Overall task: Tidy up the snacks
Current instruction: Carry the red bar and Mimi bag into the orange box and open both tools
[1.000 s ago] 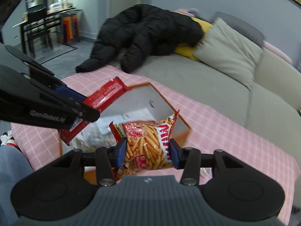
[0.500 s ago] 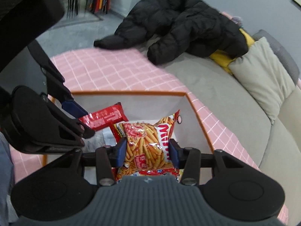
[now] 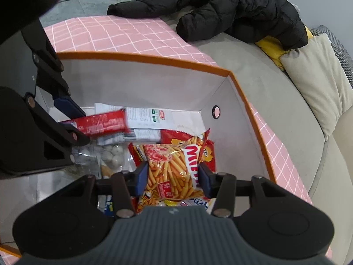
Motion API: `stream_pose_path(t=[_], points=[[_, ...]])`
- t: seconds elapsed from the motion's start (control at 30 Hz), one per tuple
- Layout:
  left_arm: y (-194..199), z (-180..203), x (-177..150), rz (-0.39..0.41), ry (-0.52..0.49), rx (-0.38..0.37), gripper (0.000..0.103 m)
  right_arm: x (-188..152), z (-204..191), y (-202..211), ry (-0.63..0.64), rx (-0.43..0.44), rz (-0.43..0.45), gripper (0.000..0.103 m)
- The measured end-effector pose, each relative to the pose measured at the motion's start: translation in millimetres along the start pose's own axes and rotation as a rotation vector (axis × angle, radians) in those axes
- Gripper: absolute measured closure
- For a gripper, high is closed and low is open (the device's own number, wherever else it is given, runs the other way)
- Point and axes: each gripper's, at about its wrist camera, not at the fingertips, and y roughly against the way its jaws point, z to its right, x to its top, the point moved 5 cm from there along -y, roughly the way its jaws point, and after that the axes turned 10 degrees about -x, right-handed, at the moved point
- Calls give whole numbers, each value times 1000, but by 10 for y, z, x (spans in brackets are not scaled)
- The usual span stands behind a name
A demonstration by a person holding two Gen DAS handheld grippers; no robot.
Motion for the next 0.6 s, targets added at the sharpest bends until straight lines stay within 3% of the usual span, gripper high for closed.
stream_pose_path(t=[0.17, 0.23, 0.27, 0.37, 0.6], points=[[-7, -12, 10, 5, -4, 11, 73, -9, 30, -36, -17, 8, -11, 53], [20, 11, 10, 23, -24, 18, 62, -9, 50, 5, -17, -1, 2, 50], [24, 19, 24, 30, -34, 15, 53, -16, 60, 44, -17, -7, 13, 42], [129, 67, -5, 48, -54, 33, 45, -25, 103, 154, -18, -19, 35, 32], [499, 210, -6, 135, 10, 23, 39, -121, 354, 630, -94, -39, 93, 21]])
